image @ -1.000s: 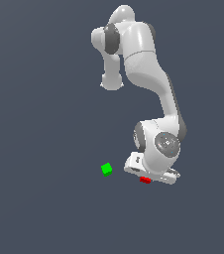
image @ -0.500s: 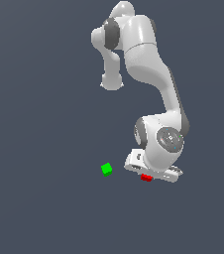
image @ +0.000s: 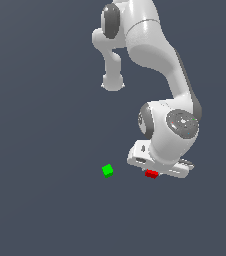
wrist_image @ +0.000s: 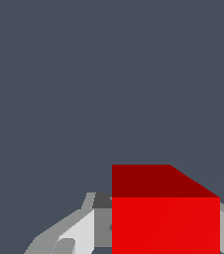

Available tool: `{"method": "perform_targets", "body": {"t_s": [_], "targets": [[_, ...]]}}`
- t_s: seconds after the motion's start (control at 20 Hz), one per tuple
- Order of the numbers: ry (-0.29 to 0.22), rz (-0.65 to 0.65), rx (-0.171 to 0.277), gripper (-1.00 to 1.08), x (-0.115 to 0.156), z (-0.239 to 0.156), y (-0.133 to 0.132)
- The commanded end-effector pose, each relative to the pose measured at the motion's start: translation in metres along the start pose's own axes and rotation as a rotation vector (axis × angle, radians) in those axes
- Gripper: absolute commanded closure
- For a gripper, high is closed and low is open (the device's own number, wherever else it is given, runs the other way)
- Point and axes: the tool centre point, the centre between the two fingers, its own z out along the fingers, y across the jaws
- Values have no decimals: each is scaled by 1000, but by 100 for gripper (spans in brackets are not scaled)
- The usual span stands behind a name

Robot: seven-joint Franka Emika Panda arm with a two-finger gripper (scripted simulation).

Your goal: Stack the red cube on top of the green cube.

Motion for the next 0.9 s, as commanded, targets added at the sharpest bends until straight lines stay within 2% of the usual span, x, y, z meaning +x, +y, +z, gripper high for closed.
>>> {"method": "perform_targets", "body": {"t_s": [0.0, 0.5, 0.85], "targets": [[-1, 0, -1, 108, 0, -9, 0], [0, 0, 0, 108, 1, -10, 3], [0, 0, 0, 108, 3, -1, 32]]}}
